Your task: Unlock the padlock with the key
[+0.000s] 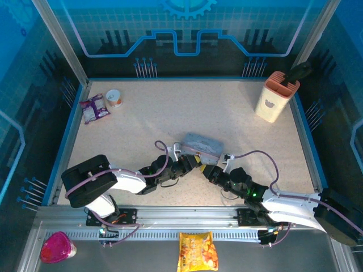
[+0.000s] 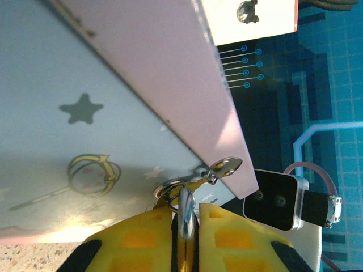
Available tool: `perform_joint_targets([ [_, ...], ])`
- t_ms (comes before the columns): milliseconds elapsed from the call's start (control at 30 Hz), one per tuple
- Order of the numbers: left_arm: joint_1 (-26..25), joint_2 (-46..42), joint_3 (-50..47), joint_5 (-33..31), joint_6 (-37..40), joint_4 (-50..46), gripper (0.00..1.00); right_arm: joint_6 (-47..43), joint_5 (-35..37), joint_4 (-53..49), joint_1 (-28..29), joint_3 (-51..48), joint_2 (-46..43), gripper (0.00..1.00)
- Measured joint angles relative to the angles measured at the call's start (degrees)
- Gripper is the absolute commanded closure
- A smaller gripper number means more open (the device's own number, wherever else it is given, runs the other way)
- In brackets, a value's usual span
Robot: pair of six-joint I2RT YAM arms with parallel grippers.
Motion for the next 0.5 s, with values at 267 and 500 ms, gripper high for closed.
perform_joint_targets([
  [267,-1.0,0.0,0.0,-1.7,-0.3,0.0,1.00,0.1,0.5,-0.1,0.1,0.2,0.2,0.92],
  [500,-2.1,0.0,0.0,-3.3,-0.3,-0.7,1.00,-0.3,0.0,-1.4,-0.6,0.3,-0.4,0.92],
])
